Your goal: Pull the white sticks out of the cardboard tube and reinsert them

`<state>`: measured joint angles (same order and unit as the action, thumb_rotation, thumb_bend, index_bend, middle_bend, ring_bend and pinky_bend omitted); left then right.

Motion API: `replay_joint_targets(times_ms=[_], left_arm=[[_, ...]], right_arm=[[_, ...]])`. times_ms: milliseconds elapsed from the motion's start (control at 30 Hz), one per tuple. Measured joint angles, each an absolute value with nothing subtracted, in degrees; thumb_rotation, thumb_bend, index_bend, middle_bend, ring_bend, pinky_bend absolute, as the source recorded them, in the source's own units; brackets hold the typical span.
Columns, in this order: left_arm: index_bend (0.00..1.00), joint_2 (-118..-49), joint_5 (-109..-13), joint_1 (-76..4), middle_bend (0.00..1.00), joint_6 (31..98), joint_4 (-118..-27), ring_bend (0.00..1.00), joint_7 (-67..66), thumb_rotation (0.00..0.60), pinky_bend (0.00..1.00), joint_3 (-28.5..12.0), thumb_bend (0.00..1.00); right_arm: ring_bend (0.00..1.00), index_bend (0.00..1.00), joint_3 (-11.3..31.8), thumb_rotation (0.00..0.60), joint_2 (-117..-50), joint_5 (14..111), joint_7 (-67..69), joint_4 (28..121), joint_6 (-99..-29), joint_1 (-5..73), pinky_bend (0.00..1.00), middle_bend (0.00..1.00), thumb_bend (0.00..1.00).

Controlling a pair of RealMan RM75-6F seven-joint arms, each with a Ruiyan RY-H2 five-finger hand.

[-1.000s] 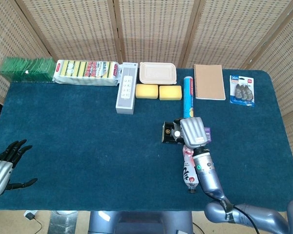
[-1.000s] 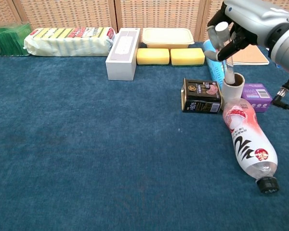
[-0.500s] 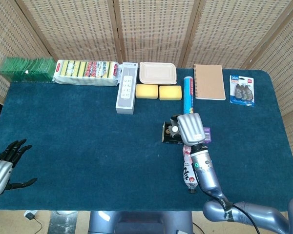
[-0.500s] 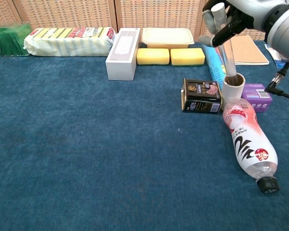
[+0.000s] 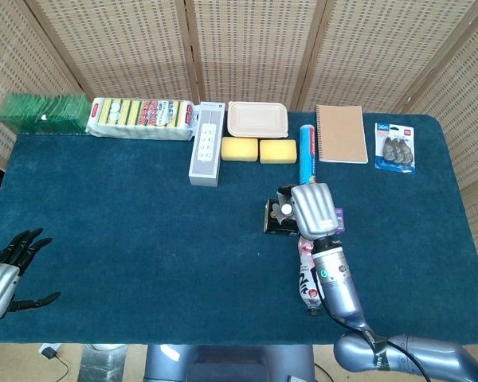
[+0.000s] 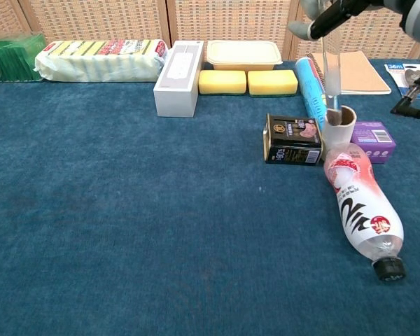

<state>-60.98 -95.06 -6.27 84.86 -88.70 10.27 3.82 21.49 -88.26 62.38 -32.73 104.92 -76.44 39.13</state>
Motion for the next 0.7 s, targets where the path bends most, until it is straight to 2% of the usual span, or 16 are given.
replay_joint_targets(times_ms=[433, 700], left_arm=[[0.11, -60.75, -96.21, -5.83, 0.06, 86.20, -88.49, 0.02, 11.02, 0.451, 0.23, 4.20, 0.11], [0.11, -60.79, -96.99, -5.63, 0.06, 86.77, -88.29, 0.02, 11.10, 0.450, 0.23, 4.45, 0.11]], right_arm=[[1.00, 0.78, 24.21, 0.600, -85.45, 56.79, -35.40, 117.85, -81.16, 37.91, 1.00, 0.93, 0.42], [1.00, 0.78, 24.76, 0.600, -83.85, 53.69, -36.59, 121.80, -82.80, 37.43, 1.00, 0.95, 0.43]])
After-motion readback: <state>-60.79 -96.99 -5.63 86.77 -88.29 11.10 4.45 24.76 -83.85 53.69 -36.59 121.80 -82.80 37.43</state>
